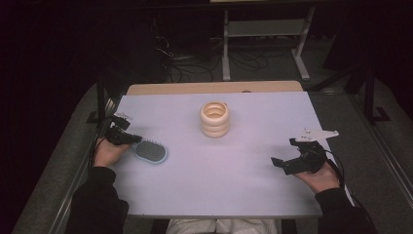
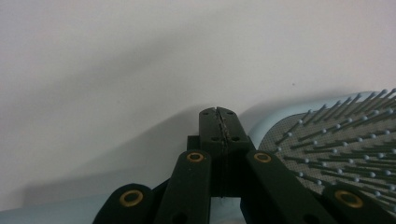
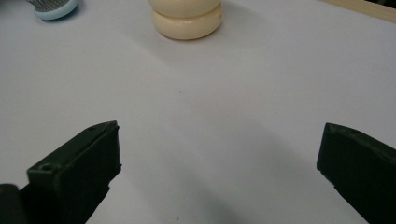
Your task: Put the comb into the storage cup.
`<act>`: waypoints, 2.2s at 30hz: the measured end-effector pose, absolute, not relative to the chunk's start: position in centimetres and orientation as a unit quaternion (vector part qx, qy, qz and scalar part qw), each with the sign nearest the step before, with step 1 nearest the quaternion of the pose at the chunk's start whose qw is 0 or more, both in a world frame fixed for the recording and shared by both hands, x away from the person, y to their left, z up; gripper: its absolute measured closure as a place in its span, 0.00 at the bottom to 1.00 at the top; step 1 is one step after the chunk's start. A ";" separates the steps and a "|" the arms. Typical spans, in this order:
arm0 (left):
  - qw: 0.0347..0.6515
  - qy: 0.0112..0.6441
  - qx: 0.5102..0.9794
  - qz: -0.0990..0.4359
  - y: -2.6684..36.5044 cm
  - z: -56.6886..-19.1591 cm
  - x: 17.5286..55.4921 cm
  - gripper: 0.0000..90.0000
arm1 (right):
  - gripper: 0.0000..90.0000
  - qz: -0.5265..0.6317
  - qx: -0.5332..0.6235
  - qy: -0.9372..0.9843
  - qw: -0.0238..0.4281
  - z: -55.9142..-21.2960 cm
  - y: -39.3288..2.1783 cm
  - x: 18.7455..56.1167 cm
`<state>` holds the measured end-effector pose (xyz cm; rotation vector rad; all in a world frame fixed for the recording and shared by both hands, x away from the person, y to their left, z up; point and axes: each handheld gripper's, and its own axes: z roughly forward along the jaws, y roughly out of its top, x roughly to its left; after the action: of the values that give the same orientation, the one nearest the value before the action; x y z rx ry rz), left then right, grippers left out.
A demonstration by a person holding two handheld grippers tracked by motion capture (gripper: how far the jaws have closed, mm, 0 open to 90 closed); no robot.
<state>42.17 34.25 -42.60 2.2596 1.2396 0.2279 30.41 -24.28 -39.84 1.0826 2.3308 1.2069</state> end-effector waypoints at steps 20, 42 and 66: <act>0.292 0.496 0.813 0.084 36.1 -42.8 38.7 1.00 | 0.00 0.417 0.374 0.814 0.154 -39.7 -24.2 30.3; 0.186 0.431 0.876 0.107 34.6 -42.1 36.4 0.99 | 0.00 0.409 0.372 0.819 0.154 -39.8 -23.9 30.2; 0.149 0.380 0.904 0.129 34.8 -40.6 35.0 0.99 | 0.00 0.410 0.369 0.820 0.152 -39.8 -23.8 30.2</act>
<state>34.95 34.76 -40.64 2.5991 1.0915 0.3721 30.21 -23.84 -39.82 1.0600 2.3535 1.1758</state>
